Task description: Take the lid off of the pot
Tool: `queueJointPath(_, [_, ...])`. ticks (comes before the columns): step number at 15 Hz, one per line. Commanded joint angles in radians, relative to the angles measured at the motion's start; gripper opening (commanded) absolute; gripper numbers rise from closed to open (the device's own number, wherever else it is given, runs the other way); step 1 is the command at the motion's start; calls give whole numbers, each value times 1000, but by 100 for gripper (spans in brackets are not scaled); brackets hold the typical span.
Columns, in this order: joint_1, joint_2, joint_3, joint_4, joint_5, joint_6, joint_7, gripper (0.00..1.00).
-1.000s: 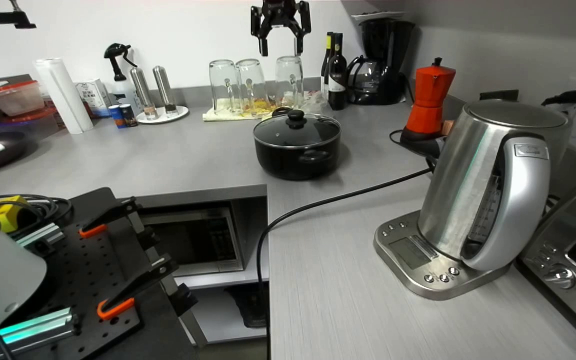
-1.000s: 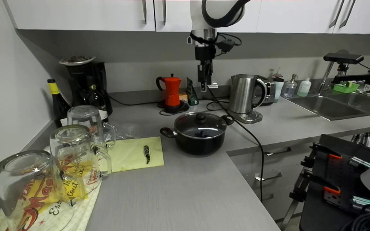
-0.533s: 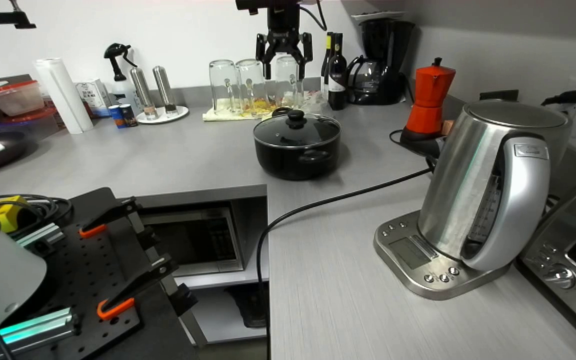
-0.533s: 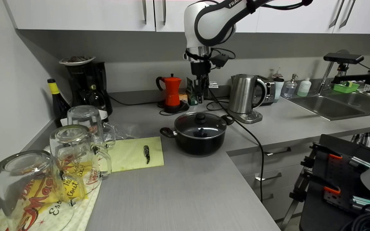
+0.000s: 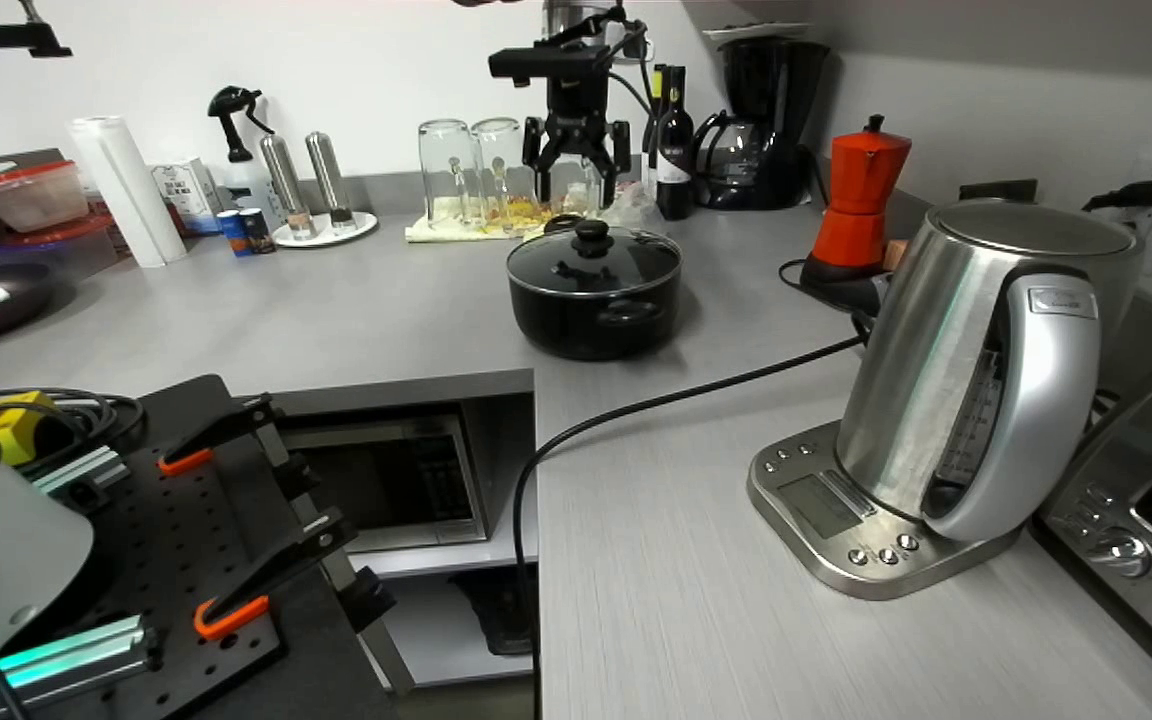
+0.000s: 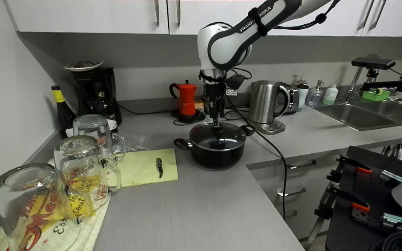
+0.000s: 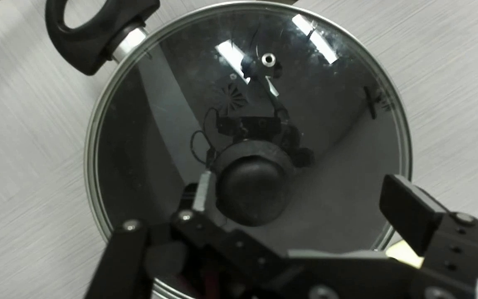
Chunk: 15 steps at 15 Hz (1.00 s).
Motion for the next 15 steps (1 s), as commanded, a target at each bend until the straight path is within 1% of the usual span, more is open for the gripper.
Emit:
queueJointPath(1, [-13, 51, 4, 44, 15, 19, -23, 100])
queueJointPath(9, [-37, 86, 2, 66, 21, 44, -20, 100])
queueJointPath(10, [-39, 87, 3, 66, 22, 49, -21, 75])
queueJointPath(11, [-40, 87, 4, 65, 23, 53, -21, 73])
queueJointPath(12, [-40, 86, 4, 64, 24, 57, -20, 67])
queueJointPath(15, [-40, 79, 6, 59, 29, 69, -21, 44])
